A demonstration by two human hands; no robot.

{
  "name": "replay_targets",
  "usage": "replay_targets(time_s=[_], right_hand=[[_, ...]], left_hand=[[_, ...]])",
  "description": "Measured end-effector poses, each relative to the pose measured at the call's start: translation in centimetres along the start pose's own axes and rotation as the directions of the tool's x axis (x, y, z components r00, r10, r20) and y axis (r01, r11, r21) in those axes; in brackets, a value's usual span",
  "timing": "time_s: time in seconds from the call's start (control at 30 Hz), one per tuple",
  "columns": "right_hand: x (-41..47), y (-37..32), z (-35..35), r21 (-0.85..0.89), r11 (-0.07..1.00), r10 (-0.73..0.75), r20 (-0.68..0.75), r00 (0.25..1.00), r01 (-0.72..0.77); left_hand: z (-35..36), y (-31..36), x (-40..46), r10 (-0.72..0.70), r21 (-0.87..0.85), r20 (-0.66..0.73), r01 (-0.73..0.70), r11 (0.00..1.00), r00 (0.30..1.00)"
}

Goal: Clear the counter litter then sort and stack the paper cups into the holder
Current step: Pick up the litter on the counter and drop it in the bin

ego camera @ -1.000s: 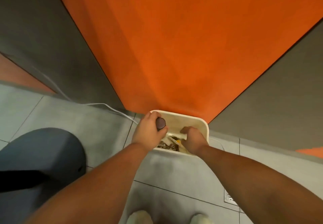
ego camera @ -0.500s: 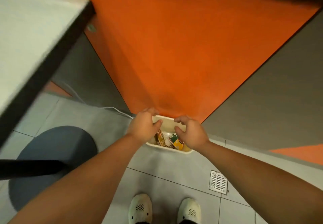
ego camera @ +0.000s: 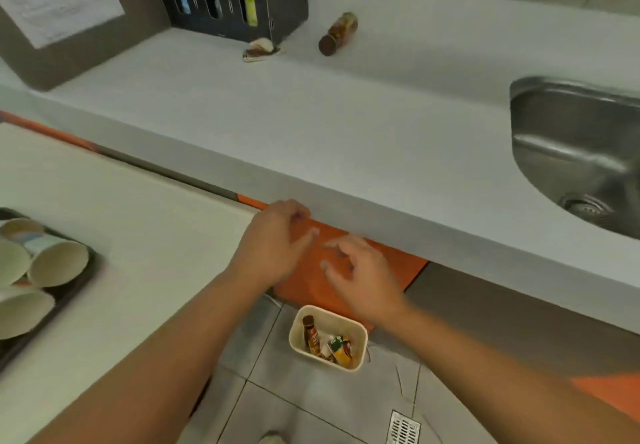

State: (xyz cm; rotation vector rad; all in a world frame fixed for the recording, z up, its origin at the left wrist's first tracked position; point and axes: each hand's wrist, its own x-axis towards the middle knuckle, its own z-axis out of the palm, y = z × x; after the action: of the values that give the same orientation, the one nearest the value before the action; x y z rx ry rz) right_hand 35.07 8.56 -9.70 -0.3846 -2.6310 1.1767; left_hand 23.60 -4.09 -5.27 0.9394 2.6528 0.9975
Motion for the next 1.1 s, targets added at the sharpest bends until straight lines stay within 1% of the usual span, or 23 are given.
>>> replay_targets(time_s=[0.07, 0.17, 0.27, 0.37, 0.47, 0.57, 0.7, 0.83, 0.9, 1.0, 1.1], right_hand=[[1.2, -2.2, -2.0, 0.009, 0.999, -0.049, -0.015, 0.999, 0.049], [3.5, -5.1, -4.4, 0.034, 0.996, -0.078, -0.05, 0.996, 0.08], [6.7, -6.7, -6.5, -0.001, 0.995, -0.098, -0.097, 0.99, 0.098], [11.4, -7.0, -8.2, -0.071, 0.992, -0.112, -0.11, 0.988, 0.104], [16.9, -6.5, -8.8, -0.162, 0.985, -0.083, -0.126, 0.988, 0.062], [22.4, -5.9, -8.8, -0.258, 0.966, -0.06, -0.145, 0.988, 0.021], [30.6, -4.8, -7.6, -0.386, 0.923, -0.035, -0.117, 0.992, -0.013], [37.4, -3.2, -7.0, -0.529, 0.848, -0.019, -0.073, 0.997, -0.023], [40.1, -2.4, -6.9, -0.598, 0.801, -0.007, -0.072, 0.997, -0.037], [43.2, -1.2, -6.8, -0.71, 0.703, -0.005, -0.077, 0.997, -0.051], [45.4, 0.0, -6.8, -0.799, 0.599, 0.02, -0.042, 0.999, -0.046]], left_hand=[[-2.5, 2.0, 0.9, 0.01, 0.0, -0.028, -0.01, 1.0, 1.0], [-5.5, 3.8, 2.6, 0.014, 0.009, -0.067, -0.013, 1.0, 0.998], [-8.1, 4.2, 5.2, 0.035, 0.038, -0.124, -0.031, 0.999, 0.992], [-10.1, 3.8, 9.1, 0.029, 0.086, -0.159, -0.015, 0.996, 0.987], [-11.4, 2.6, 14.1, 0.019, 0.115, -0.147, -0.002, 0.993, 0.989], [-12.1, 0.9, 19.6, 0.035, 0.13, -0.134, -0.017, 0.991, 0.99], [-12.3, -2.1, 27.6, 0.059, 0.174, -0.083, -0.044, 0.984, 0.995], [-11.8, -4.7, 34.2, 0.094, 0.223, -0.042, -0.083, 0.971, 0.995], [-11.3, -6.0, 36.7, 0.098, 0.231, -0.028, -0.089, 0.969, 0.995], [-10.3, -7.7, 39.4, 0.075, 0.254, -0.027, -0.065, 0.965, 0.997], [-9.1, -9.0, 40.8, 0.029, 0.303, -0.027, -0.02, 0.953, 0.999]])
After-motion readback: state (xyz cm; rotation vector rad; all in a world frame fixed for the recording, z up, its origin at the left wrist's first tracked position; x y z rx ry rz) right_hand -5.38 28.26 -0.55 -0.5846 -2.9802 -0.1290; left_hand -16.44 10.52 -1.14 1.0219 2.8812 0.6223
